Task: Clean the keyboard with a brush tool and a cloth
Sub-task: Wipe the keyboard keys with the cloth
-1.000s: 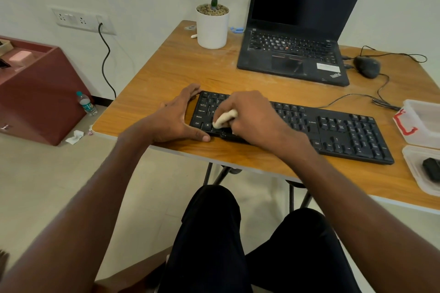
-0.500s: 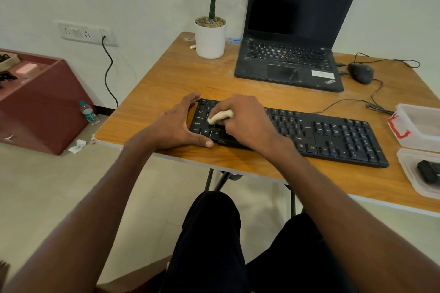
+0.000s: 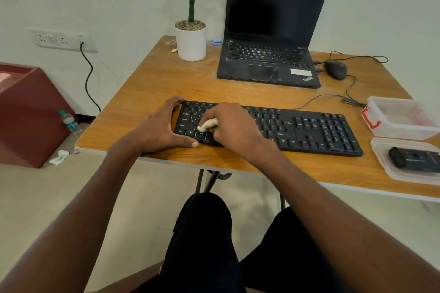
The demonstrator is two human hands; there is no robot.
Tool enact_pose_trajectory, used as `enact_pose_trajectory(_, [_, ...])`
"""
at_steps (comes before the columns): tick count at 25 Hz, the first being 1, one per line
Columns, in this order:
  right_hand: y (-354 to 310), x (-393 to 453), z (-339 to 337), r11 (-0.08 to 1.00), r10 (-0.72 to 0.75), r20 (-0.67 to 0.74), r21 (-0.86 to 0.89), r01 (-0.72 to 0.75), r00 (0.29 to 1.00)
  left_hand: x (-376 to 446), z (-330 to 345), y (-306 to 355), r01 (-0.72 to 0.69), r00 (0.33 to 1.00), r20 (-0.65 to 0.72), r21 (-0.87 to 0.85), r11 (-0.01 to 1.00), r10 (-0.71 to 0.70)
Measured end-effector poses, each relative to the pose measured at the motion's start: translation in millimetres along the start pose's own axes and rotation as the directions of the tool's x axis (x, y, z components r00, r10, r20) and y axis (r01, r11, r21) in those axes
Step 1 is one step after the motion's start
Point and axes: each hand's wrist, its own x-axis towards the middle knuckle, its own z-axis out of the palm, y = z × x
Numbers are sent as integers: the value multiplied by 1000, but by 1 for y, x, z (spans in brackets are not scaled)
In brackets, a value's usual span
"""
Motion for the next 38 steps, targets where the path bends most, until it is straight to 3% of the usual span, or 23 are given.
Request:
enact_pose_trajectory(5, [39, -21, -25, 977, 172, -9, -126, -172, 985, 1, 1, -2, -19, 1000, 3, 1, 1000, 19])
enact_pose_trajectory(11, [15, -19, -13, 994, 107, -28, 3, -107, 994, 1, 2, -2, -22, 1000, -15, 24, 999, 22])
enact_pose_trajectory(14, [38, -33, -28, 966, 206, -40, -150, -210, 978, 0, 2, -2, -23, 1000, -5, 18, 1000, 23])
enact_pose_trajectory(17, [55, -47, -40, 928, 318, -91, -173, -330, 944, 1, 2, -3, -27, 1000, -4, 15, 1000, 27])
enact_pose_trajectory(20, [38, -36, -25, 959, 256, -131, -92, -269, 958, 1, 3, -4, -22, 1000, 1, 11, 1000, 22])
enact_pose_trajectory(23, [9, -24, 0, 994, 101, -120, 61, -95, 988, 0, 2, -3, -13, 1000, -6, 1, 1000, 13])
enact_pose_trajectory(28, [20, -36, -1, 999, -28, -1, -31, 28, 1000, -1, 2, 0, -3, 1000, 2, 19, 1000, 3])
enact_pose_trajectory(35, [83, -62, -40, 985, 174, -28, 18, -174, 984, 2, 1, -4, -6, 999, 33, 5, 1000, 5])
enact_pose_trajectory(38, [83, -59, -34, 961, 192, -271, 247, -125, 943, 0, 0, 5, 34, 999, 38, 39, 999, -36])
